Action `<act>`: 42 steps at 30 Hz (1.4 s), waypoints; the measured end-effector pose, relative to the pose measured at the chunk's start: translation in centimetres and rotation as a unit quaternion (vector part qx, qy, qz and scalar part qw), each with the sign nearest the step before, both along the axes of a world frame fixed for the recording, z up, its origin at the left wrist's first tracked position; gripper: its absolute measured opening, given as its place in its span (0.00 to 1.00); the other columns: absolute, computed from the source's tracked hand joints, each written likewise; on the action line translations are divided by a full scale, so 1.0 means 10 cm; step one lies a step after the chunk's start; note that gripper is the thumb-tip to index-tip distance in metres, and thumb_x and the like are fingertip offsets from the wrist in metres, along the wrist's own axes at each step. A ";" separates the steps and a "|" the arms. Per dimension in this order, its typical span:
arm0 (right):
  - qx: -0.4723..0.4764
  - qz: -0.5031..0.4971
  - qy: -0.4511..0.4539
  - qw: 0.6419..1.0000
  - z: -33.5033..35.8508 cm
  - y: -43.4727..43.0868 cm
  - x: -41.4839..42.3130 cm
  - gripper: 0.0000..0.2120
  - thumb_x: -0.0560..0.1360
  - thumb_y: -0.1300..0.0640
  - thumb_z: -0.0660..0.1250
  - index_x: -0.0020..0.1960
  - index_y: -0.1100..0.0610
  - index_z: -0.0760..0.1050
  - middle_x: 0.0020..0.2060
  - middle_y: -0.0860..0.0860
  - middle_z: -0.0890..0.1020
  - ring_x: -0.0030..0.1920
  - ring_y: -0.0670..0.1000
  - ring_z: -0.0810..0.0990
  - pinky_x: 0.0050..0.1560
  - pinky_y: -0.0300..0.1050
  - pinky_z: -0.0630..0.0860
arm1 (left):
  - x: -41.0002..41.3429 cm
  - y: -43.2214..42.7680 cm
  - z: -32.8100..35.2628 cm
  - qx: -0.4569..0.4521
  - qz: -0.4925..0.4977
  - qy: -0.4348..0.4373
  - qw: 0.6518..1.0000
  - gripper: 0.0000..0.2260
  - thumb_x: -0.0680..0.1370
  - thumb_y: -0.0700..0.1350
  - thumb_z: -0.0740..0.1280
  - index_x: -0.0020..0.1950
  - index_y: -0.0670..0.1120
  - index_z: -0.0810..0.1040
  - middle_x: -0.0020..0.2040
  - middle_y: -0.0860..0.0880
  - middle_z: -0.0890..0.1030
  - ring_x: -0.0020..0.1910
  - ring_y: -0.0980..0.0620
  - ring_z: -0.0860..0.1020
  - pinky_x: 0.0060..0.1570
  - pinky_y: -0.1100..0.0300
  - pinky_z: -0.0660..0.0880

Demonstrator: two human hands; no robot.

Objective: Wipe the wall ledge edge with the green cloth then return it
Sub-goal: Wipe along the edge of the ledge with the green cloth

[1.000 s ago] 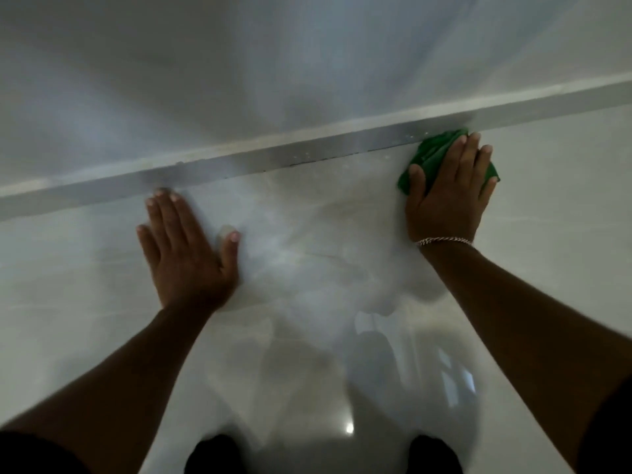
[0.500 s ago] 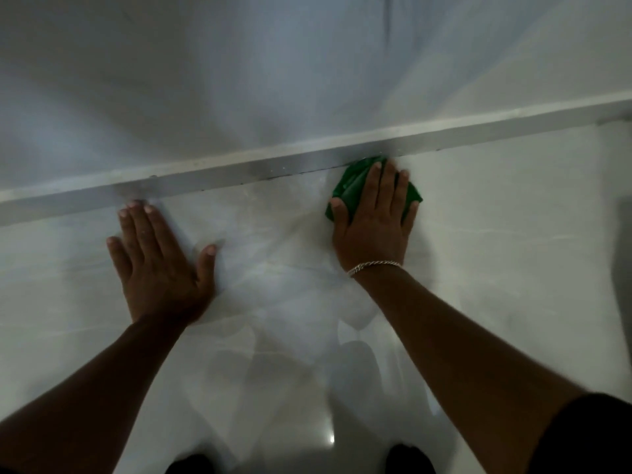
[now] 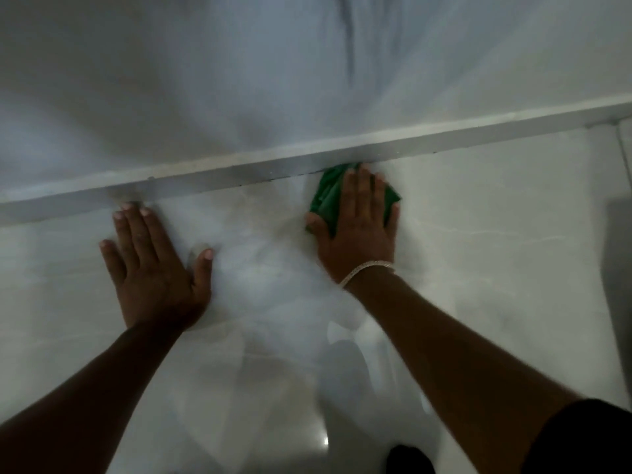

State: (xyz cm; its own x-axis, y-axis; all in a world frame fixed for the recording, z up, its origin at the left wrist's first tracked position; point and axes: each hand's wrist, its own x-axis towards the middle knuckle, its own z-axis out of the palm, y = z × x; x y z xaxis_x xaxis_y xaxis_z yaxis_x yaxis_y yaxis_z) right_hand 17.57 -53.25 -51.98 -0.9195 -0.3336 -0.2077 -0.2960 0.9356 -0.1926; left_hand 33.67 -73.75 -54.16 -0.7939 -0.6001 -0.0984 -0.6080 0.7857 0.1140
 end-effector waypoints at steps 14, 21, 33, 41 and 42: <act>-0.001 -0.112 -0.058 0.992 0.04 -0.84 0.40 0.44 0.76 0.36 0.51 0.77 0.63 0.36 0.78 0.59 0.39 0.77 0.62 0.36 0.72 0.69 0.38 | -0.02 -0.01 0.03 -0.006 0.000 -0.015 1.000 0.42 0.78 0.66 0.46 0.80 0.34 0.48 0.82 0.33 0.50 0.82 0.35 0.49 0.79 0.36 0.47; 0.005 -0.190 0.019 0.982 -0.03 -0.17 -0.05 0.41 0.76 0.37 0.53 0.78 0.59 0.44 0.79 0.56 0.47 0.78 0.58 0.44 0.72 0.70 0.49 | 0.17 -0.24 -0.01 -0.005 -0.095 -0.033 0.995 0.43 0.78 0.66 0.50 0.81 0.36 0.49 0.82 0.36 0.51 0.83 0.39 0.48 0.79 0.38 0.48; -0.047 -0.033 -0.035 0.998 0.06 -1.38 0.98 0.40 0.77 0.37 0.53 0.78 0.58 0.42 0.79 0.55 0.45 0.78 0.58 0.40 0.71 0.69 0.40 | 0.21 -0.24 0.02 0.017 -0.067 -0.024 0.997 0.41 0.78 0.66 0.44 0.81 0.37 0.48 0.83 0.38 0.49 0.83 0.40 0.47 0.80 0.39 0.47; 0.034 0.056 0.032 0.997 -0.01 -0.16 0.18 0.38 0.77 0.36 0.50 0.78 0.57 0.46 0.79 0.54 0.51 0.78 0.58 0.47 0.73 0.69 0.46 | 0.24 -0.25 0.02 0.032 -0.038 -0.018 0.999 0.44 0.77 0.68 0.49 0.81 0.38 0.49 0.83 0.39 0.50 0.83 0.41 0.48 0.79 0.38 0.47; 0.047 0.028 0.037 0.998 0.00 -0.08 0.11 0.38 0.77 0.36 0.50 0.78 0.57 0.47 0.79 0.55 0.51 0.78 0.58 0.47 0.73 0.69 0.48 | 0.23 -0.25 0.03 0.035 -0.037 -0.017 0.999 0.44 0.77 0.67 0.50 0.81 0.38 0.49 0.83 0.39 0.50 0.83 0.41 0.48 0.79 0.38 0.47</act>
State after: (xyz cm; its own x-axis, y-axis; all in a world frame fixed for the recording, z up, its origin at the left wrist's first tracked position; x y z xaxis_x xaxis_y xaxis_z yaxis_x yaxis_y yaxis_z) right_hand 18.71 -54.08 -52.01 -0.9138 -0.3677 -0.1722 -0.3590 0.9299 -0.0807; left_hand 35.97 -76.22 -53.88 -0.8312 -0.5309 -0.1651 -0.5532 0.8192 0.1512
